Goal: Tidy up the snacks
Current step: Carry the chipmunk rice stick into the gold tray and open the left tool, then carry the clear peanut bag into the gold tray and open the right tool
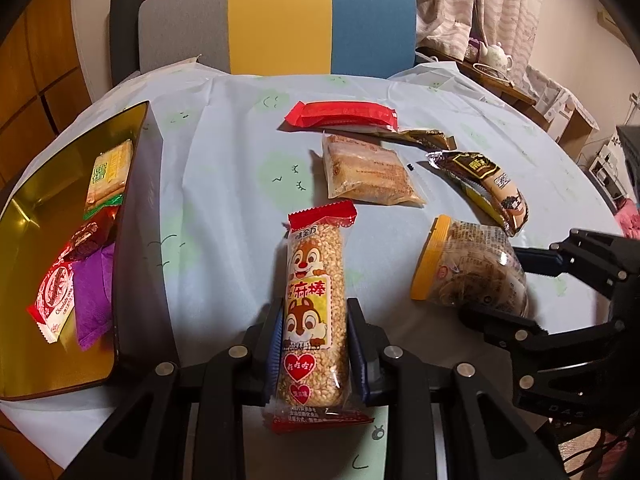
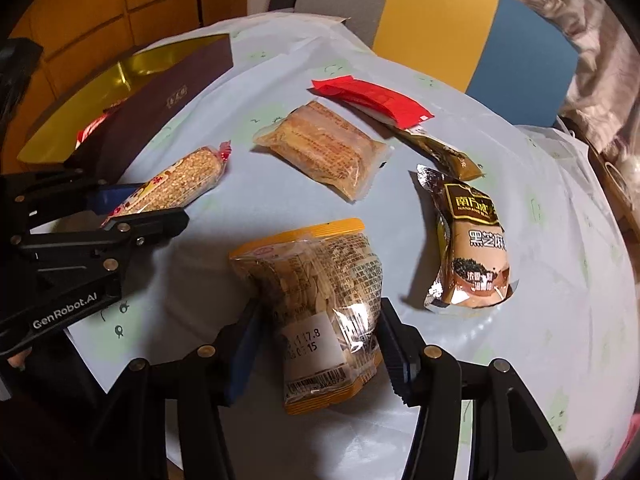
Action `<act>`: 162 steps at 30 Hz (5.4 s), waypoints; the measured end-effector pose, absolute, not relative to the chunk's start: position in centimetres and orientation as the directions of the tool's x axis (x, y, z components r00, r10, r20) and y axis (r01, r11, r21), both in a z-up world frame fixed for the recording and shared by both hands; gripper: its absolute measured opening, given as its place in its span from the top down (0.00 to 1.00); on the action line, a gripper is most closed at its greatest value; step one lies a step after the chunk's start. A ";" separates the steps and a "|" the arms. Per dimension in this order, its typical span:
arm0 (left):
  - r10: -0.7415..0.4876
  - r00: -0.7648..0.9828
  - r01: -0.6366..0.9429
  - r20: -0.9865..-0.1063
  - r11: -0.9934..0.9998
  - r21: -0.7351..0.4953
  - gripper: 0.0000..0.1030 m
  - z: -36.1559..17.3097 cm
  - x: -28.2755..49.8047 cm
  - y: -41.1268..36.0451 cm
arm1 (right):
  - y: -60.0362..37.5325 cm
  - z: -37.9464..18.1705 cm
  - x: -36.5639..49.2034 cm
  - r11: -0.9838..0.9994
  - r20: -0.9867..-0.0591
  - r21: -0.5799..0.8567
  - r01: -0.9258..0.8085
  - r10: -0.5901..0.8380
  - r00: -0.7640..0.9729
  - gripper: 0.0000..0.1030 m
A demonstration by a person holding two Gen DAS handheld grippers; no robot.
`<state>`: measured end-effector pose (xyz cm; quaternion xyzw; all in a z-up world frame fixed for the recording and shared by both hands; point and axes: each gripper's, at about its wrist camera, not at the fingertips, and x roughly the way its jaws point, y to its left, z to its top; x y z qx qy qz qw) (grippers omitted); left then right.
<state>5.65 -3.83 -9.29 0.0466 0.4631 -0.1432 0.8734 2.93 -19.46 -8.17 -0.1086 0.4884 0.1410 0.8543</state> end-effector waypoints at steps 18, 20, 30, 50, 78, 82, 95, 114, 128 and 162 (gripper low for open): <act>-0.288 0.615 0.242 -0.734 0.955 -0.172 0.72 -1.9 4.9 0.4 | -19.1 -8.4 2.6 0.956 -0.844 -0.033 -0.291 0.130 0.521 0.45; -0.282 0.633 0.205 -0.721 0.959 -0.195 0.72 -0.9 5.1 2.1 | -19.2 -8.4 2.6 0.958 -0.842 -0.029 -0.287 0.131 0.523 0.45; -0.155 0.636 -0.101 -0.756 0.954 -0.281 0.72 -0.1 8.3 13.7 | -19.3 -8.4 2.5 0.961 -0.840 -0.021 -0.276 0.133 0.526 0.45; -0.174 0.447 -0.336 -0.878 0.877 -0.344 0.66 -7.5 21.7 19.1 | -19.3 -8.4 2.8 0.962 -0.850 -0.025 -0.271 0.122 0.513 0.45; 0.046 0.674 -0.164 -0.737 0.982 -0.089 0.66 0.8 5.0 12.5 | -19.4 -8.3 2.5 0.968 -0.844 -0.016 -0.250 0.122 0.523 0.45; 0.053 0.673 -0.167 -0.738 0.983 -0.081 0.66 0.5 4.3 12.6 | -19.5 -8.2 2.7 0.971 -0.849 -0.002 -0.238 0.124 0.514 0.46; 0.062 0.672 -0.185 -0.738 0.979 -0.086 0.65 -0.2 3.3 13.9 | -19.8 -7.9 3.0 0.978 -0.860 0.056 -0.199 0.148 0.488 0.55; 0.086 0.665 -0.213 -0.742 0.974 -0.078 0.65 -0.7 3.0 15.1 | -22.5 -7.0 3.9 0.958 -0.825 0.264 -0.114 0.286 0.487 0.59; 0.101 0.664 -0.257 -0.741 0.961 -0.099 0.65 -1.1 2.7 16.7 | -19.7 -3.9 5.2 0.927 -0.778 0.310 -0.211 0.375 0.503 0.60; 0.164 0.661 -0.337 -0.732 0.937 -0.094 0.65 -0.4 1.6 19.7 | 1.8 -2.6 6.8 0.727 -0.763 0.207 -0.654 0.538 0.357 0.50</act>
